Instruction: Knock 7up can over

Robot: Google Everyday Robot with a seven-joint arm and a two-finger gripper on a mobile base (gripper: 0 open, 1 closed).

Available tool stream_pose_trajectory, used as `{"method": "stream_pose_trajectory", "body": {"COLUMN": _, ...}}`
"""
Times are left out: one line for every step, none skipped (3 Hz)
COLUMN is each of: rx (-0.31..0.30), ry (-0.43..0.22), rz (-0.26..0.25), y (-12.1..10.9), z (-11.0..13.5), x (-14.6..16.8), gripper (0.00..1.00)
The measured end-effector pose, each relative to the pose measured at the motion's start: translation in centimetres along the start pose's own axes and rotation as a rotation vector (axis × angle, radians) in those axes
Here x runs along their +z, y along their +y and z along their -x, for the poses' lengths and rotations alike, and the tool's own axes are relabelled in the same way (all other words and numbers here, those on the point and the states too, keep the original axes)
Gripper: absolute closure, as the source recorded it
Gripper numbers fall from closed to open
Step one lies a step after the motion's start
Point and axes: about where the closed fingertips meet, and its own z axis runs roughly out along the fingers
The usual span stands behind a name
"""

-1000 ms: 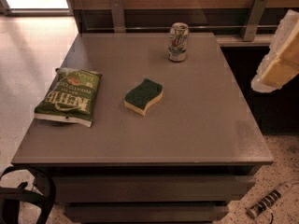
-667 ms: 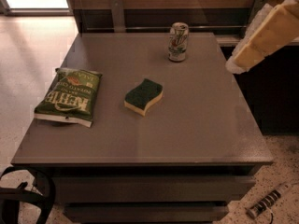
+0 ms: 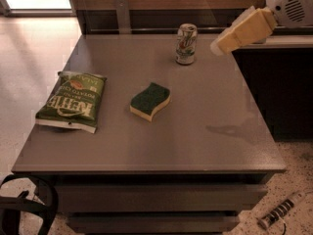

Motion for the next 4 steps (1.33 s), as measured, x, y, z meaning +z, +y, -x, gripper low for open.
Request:
{"method": "stream_pose_trajectory", "body": {"rx": 0.089, "ry": -0.102, "rz": -0.049, "y": -2.6, "z": -0.1, "x": 3.0, "gripper": 0.00}}
{"method": "stream_pose_trajectory", "body": {"rx": 0.159, "ry": -0.178, "rz": -0.069, "y": -4.5, "z": -0.5, "x": 5.5, "gripper": 0.00}}
{"method": "stream_pose_trajectory", "body": {"rx": 0.228, "ry": -0.247, "rz": -0.031, "y": -5.9, "z": -0.8, "x": 8.3, "gripper": 0.00}}
{"method": "stream_pose_trajectory", "body": {"rx": 0.227, "ry": -0.248, "rz": -0.031, "y": -5.8, "z": -0.7, "x": 8.3, "gripper": 0.00}}
